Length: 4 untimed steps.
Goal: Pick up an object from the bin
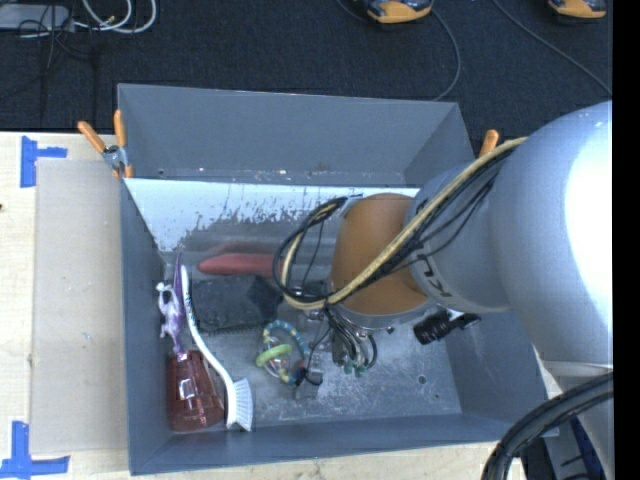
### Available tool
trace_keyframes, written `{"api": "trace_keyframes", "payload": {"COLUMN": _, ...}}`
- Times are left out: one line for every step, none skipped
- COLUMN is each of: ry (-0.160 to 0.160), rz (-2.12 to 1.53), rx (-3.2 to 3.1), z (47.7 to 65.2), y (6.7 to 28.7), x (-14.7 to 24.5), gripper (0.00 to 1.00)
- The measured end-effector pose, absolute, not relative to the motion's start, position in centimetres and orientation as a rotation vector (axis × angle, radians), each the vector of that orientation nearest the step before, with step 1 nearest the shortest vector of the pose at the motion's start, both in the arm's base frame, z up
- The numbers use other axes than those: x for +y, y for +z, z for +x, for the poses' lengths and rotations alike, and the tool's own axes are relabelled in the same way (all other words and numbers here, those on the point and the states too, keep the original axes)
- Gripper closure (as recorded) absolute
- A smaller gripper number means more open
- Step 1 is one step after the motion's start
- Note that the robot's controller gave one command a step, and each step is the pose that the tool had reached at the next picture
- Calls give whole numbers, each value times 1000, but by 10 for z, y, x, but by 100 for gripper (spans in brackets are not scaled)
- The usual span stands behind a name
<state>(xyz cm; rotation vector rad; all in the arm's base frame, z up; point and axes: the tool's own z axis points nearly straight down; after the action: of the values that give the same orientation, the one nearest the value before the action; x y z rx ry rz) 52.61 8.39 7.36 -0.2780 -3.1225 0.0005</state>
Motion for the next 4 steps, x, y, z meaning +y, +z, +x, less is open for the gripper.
{"api": "trace_keyframes", "payload": {"ry": 4, "rz": -192, "rx": -3130, "z": 546, "y": 70, "x": 114, "gripper": 100}}
{"api": "trace_keyframes", "payload": {"ry": 5, "rz": -191, "rx": -3130, "z": 546, "y": 70, "x": 114, "gripper": 100}}
{"api": "trace_keyframes", "payload": {"ry": 6, "rz": -201, "rx": -3120, "z": 542, "y": 105, "x": 104, "gripper": 100}}
{"api": "trace_keyframes", "payload": {"ry": 5, "rz": -218, "rx": -3127, "z": 529, "y": 142, "x": 97, "gripper": 100}}
